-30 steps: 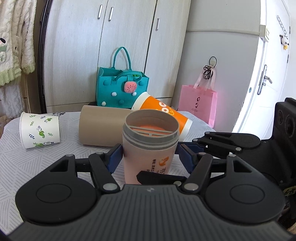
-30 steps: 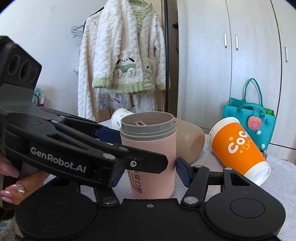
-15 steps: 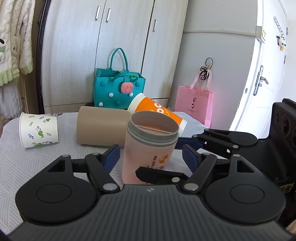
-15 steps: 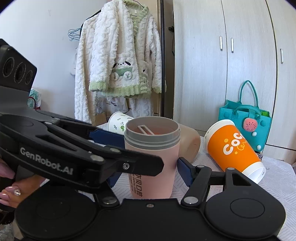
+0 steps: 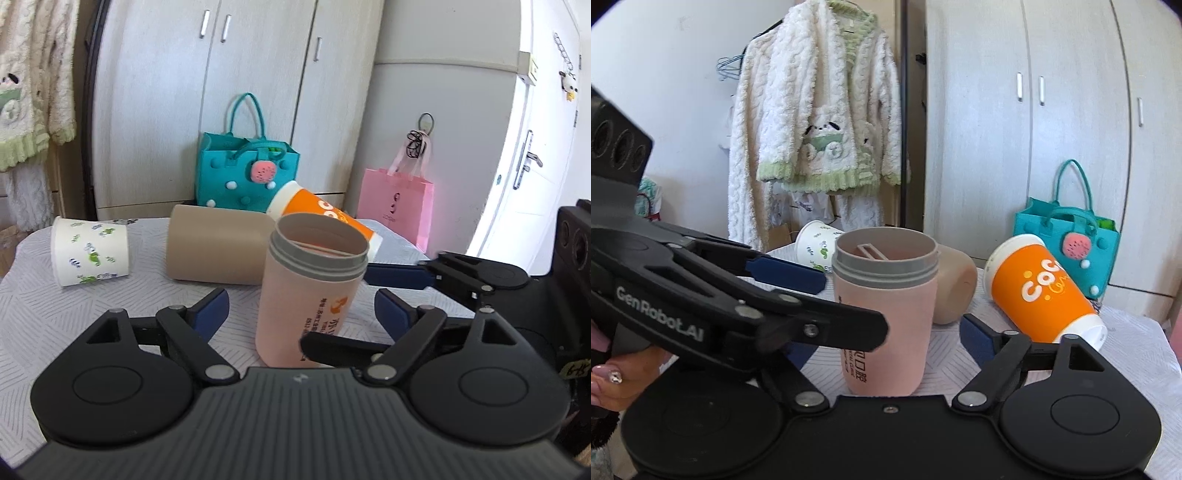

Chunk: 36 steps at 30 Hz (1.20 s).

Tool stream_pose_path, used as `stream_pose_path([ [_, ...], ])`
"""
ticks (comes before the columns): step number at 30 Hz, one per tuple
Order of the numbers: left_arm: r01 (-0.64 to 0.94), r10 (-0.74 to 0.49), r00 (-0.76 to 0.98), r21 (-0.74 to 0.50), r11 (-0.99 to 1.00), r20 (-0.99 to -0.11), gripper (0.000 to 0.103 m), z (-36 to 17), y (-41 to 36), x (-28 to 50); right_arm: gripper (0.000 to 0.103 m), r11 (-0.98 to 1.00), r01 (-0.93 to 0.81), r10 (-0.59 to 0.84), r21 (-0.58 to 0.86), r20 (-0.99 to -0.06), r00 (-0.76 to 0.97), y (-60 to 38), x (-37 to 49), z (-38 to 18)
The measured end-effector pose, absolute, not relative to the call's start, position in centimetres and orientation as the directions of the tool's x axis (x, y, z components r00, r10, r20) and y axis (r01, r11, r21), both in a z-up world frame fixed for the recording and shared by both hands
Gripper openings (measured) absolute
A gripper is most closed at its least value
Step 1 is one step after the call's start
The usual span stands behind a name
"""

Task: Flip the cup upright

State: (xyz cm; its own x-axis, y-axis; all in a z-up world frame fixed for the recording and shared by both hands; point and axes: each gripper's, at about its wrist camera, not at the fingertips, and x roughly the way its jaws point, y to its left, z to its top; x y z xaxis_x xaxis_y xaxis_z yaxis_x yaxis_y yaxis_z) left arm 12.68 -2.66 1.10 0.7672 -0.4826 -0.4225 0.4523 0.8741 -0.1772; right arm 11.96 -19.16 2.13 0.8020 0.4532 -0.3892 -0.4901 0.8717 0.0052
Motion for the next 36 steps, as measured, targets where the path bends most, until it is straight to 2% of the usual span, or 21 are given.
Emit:
stream_pose_path([
  [4, 0.42, -0.462, 0.774, -0.194, 0.886, -0.434, 0.091, 1.3, -1.8, 11.9, 0.095, 0.899, -0.436, 0.413, 0.035, -0.391, 0.822, -19.9, 10.9, 2.1],
  [11, 0.36, -0.413, 0.793, -0.204, 0.911, -0.447, 0.094, 2.5, -0.6, 9.3, 0.096, 0.928, -0.333, 0.373, 0.168, -0.381, 0.846, -22.3, 8.0, 2.0],
  [19, 0.327, -0.368, 0.817, -0.168, 0.93, -0.443, 0.098, 3.6, 0.1, 5.6, 0.103, 0.962, -0.271, 0.27, 0.044, -0.331, 0.904, -21.8, 3.6, 4.1],
  [25, 0.287, -0.324, 0.832, -0.151, 0.946, -0.45, 0.099, 4.1, 0.7, 3.4, 0.103, 0.976, -0.215, 0.218, 0.047, -0.328, 0.919, -21.2, 0.8, 5.2],
  [36, 0.267, -0.28, 0.844, -0.095, 0.959, -0.457, 0.102, 4.0, 1.1, 0.9, 0.103, 0.995, -0.097, 0.083, -0.032, -0.311, 0.947, -19.8, -2.5, 4.9],
])
